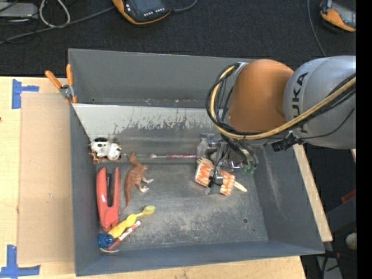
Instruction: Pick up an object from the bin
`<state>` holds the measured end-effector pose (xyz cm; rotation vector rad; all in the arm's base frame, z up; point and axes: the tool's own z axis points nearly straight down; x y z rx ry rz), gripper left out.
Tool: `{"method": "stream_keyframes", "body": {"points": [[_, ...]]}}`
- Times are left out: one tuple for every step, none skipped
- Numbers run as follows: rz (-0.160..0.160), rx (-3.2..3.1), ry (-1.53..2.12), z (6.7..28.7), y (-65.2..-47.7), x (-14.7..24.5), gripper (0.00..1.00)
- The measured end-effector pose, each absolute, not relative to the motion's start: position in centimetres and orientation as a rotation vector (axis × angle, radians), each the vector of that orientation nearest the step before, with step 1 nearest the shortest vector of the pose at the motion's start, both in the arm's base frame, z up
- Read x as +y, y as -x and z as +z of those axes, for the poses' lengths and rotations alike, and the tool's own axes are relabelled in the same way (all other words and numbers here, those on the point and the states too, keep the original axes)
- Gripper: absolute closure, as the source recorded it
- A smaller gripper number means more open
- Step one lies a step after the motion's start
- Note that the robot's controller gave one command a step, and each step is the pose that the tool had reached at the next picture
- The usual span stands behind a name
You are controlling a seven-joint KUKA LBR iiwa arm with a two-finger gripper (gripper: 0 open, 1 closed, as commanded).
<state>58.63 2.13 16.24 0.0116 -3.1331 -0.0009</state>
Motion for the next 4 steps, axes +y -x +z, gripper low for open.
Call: {"method": "stream_keyframes", "body": {"points": [[-0.001,-3.141,-0.011,16.7,-58.8,2.1,0.00],[-0.005,-3.141,0.158,14.1,-59.4,-1.4,0.00],[-0.002,-3.136,0.145,13.4,-58.2,-5.1,0.00],[-0.001,-3.111,0.415,9.5,-58.0,-5.9,0.00]]}}
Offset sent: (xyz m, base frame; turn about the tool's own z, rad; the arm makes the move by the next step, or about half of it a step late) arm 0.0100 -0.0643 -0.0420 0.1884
